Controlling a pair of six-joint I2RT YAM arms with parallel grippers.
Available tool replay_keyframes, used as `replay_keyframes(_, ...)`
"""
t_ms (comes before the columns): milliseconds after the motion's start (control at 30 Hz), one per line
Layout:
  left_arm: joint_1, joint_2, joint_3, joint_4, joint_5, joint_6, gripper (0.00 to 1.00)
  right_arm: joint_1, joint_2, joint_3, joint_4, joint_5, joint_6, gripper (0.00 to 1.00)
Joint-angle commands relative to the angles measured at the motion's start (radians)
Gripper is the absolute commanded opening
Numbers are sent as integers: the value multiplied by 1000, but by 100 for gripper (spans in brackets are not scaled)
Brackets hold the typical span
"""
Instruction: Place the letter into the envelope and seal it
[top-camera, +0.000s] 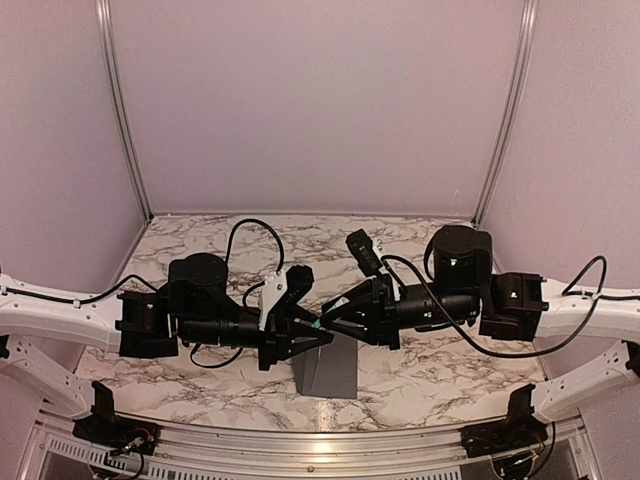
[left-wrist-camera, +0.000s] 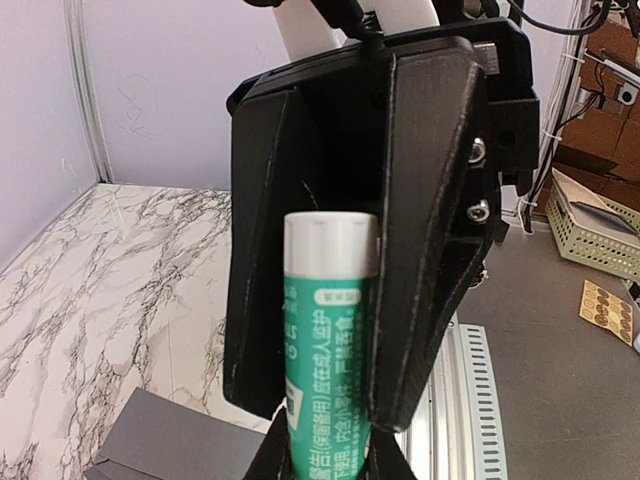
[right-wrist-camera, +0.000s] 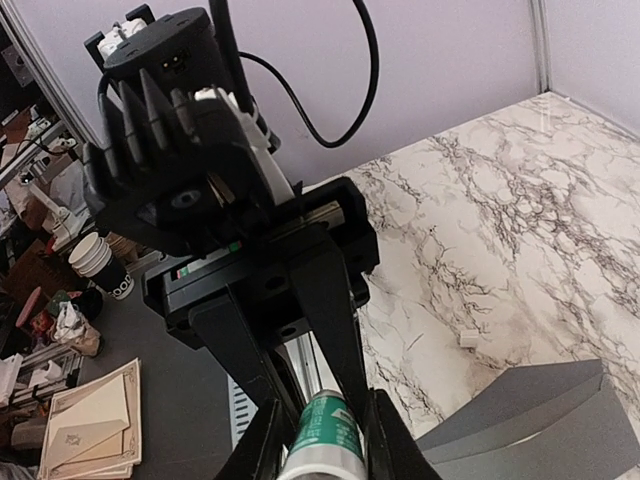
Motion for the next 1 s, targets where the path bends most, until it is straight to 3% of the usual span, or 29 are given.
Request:
replay_keyframes(0, -4, 2, 27, 12, -11, 10, 0, 8, 7, 53, -42, 26, 1, 19)
replay_keyframes(133, -4, 4, 25, 12, -15, 11, 0, 8, 15, 58, -47, 28, -3, 0)
replay_keyframes(333, -4, 0, 13, 11, -24, 10, 0, 8, 29, 57, -43, 60, -8, 0)
replay_keyframes(500, -4, -21, -30, 11, -81, -2, 60, 8, 27, 61, -68, 201, -2, 0)
replay_keyframes(600, -3, -46, -80, 11, -162, -22, 79, 7, 41, 75, -107, 318, -1, 0)
replay_keyframes(800, -2, -87, -187, 13, -251, -76, 78, -22, 120, 111, -185, 517, 20, 0)
replay_keyframes(900, -3, -100, -229, 19, -283, -94, 70, -47, 173, 114, -187, 522, 24, 0)
replay_keyframes(967, -3, -93, -247, 24, -307, -103, 59, -55, 216, 116, -180, 519, 24, 0)
